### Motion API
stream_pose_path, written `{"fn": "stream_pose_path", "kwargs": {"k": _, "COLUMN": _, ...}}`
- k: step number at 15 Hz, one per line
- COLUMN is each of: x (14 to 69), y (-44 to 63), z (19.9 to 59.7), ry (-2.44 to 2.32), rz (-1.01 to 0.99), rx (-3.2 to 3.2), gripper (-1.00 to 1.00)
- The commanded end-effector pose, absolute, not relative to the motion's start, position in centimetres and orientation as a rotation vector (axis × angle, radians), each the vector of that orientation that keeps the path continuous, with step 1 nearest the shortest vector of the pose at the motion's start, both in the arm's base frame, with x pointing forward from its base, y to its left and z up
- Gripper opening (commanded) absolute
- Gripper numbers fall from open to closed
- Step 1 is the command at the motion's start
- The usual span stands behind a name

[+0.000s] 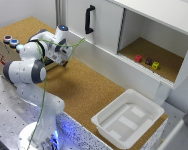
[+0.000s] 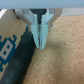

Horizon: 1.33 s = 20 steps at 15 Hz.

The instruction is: Grasp the handle of the drawer, then close it

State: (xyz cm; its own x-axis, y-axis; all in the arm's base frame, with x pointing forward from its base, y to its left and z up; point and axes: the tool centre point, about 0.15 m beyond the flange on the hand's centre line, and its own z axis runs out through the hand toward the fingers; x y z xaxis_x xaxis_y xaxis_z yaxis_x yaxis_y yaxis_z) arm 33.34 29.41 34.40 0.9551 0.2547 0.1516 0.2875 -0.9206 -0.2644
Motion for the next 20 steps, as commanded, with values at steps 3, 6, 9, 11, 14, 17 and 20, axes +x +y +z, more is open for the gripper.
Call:
{"fn": "stream_pose_path", "kwargs": {"k": 3, "x": 33.6, "y": 31.7, "z": 40.6, "ry": -0.406, "rz": -0.184, "rx": -2.957, "gripper": 1.00}}
{"fn": "stream_pose_path", "kwargs": {"k": 6, "x": 33.0, "y": 30.6, "z": 43.0, "ry": -0.426, "rz": -0.215, "rx": -2.984, "gripper": 1.00}}
{"fn": "stream_pose_path", "kwargs": {"k": 9, "x": 33.1, "y": 30.9, "z": 44.3, "ry": -0.525, "rz": -0.211, "rx": -2.966, "gripper": 1.00}}
{"fn": "stream_pose_path", "kwargs": {"k": 11, "x": 33.2, "y": 31.9, "z": 44.7, "ry": -0.601, "rz": -0.182, "rx": -2.941, "gripper": 1.00}}
{"fn": "stream_pose_path", "kwargs": {"k": 14, "x": 32.5, "y": 34.9, "z": 46.0, "ry": -0.841, "rz": -0.065, "rx": -2.886, "gripper": 1.00}}
{"fn": "stream_pose_path", "kwargs": {"k": 17, "x": 30.2, "y": 37.6, "z": 47.8, "ry": -1.068, "rz": 0.060, "rx": -2.835, "gripper": 1.00}}
{"fn": "stream_pose_path", "kwargs": {"k": 20, "x": 27.3, "y": 39.4, "z": 50.0, "ry": -1.160, "rz": 0.119, "rx": -2.826, "gripper": 1.00}}
